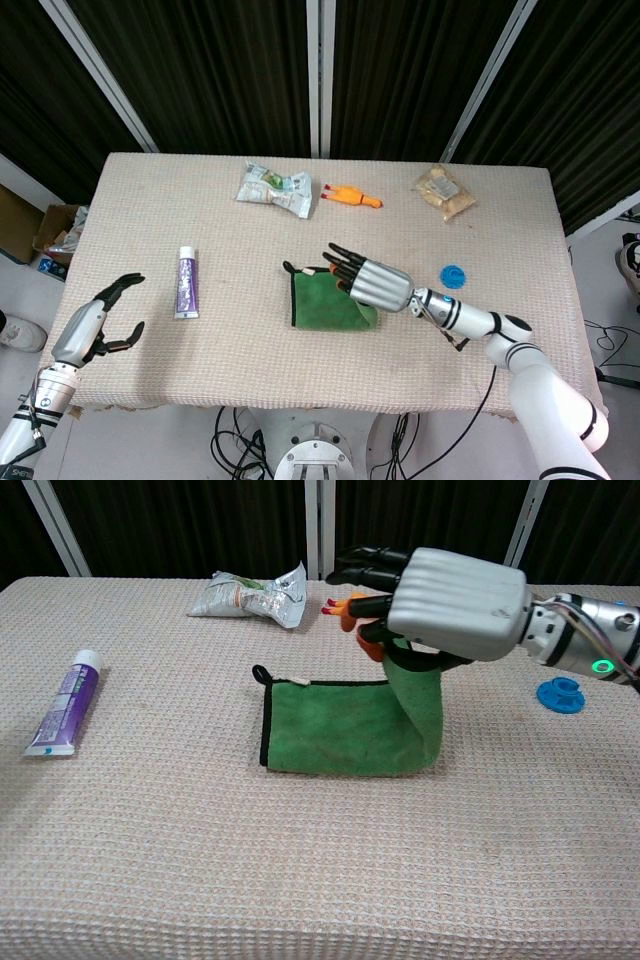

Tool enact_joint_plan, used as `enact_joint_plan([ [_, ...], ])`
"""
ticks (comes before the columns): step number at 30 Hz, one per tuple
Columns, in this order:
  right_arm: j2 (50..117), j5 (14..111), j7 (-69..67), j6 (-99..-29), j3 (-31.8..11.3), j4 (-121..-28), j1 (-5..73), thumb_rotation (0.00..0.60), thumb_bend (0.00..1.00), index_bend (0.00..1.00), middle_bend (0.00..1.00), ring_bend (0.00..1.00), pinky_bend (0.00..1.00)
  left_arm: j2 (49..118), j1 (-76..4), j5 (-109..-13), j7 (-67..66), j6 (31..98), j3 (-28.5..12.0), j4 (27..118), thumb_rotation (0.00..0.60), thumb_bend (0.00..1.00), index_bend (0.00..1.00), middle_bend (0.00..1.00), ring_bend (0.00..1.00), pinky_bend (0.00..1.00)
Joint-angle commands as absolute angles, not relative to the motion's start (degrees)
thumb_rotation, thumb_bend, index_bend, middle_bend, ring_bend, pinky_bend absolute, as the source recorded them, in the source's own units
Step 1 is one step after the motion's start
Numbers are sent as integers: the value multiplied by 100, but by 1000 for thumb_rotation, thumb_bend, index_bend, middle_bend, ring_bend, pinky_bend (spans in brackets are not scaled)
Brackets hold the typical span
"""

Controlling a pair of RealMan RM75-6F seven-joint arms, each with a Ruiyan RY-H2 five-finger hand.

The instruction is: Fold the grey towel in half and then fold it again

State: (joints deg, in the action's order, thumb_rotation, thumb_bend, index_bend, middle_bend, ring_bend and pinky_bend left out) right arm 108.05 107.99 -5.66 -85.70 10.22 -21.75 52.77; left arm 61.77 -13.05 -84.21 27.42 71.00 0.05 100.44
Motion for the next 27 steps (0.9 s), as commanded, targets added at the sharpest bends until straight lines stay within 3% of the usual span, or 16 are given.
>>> enact_joint_plan([
  [1, 11050, 10813, -426, -8274, 890, -2325, 5644, 600, 416, 773, 294, 70, 0, 6173, -1289, -8451, 2794, 7120, 17, 10005, 600, 398, 139, 83, 121, 134],
  [11, 11547, 10860, -261, -7391, 877, -2200, 6277, 600, 416, 768, 294, 70, 0, 6183, -1241, -8541, 3026, 7135, 84, 9851, 600, 398, 139, 83, 121, 134],
  [27, 12141, 10708, -176, -6744, 818, -1793, 6609, 600, 411, 730, 296, 62, 0, 6200, -1181, -8678, 3216, 7217, 157, 9734, 600, 397, 139, 83, 121, 134],
])
